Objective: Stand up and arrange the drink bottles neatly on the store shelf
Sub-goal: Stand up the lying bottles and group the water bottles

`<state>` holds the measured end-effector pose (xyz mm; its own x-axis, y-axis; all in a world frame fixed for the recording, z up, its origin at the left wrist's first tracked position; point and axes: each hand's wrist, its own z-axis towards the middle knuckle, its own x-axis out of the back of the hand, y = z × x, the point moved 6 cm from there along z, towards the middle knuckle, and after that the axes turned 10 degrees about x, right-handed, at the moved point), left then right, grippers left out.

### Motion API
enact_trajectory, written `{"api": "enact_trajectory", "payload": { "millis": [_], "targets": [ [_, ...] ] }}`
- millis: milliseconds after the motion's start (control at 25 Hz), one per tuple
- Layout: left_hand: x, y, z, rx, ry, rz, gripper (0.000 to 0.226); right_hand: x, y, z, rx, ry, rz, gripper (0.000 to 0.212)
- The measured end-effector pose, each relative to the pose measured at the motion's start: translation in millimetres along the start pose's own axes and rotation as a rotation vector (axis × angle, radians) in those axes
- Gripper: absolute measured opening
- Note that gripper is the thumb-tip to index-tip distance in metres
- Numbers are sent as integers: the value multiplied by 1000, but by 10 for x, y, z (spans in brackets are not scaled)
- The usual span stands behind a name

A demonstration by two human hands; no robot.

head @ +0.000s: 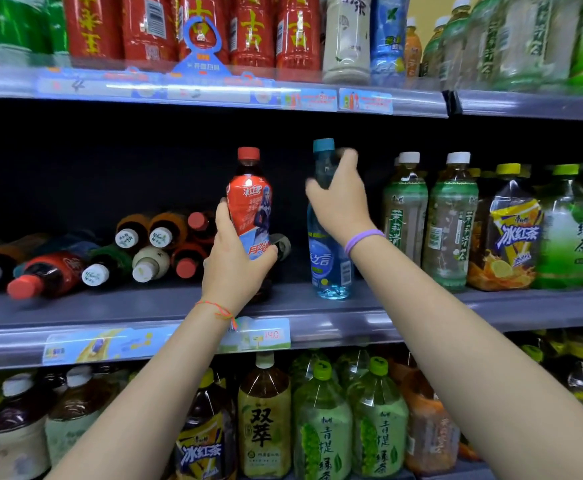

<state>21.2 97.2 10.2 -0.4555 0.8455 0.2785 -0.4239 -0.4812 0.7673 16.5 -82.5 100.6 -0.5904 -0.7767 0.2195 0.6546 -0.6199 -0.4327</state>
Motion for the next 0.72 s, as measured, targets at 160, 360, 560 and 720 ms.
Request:
{"api": "enact_trajectory", "payload": {
  "millis": [160,360,560,720],
  "targets": [
    [7,-1,0,-23,18,-22,92,-10,452,-261,-242,-191,24,53],
    [-20,-3,24,-32,53,10,91,66,498,-348,-168,-422,-473,82],
    [0,-7,33,-36,59,-2,82,-142,552,-304,-275,-448,-316,76],
    [10,-10,7,-36,98,65,61,-472,708,-283,-365,-438,-201,43]
  ]
}}
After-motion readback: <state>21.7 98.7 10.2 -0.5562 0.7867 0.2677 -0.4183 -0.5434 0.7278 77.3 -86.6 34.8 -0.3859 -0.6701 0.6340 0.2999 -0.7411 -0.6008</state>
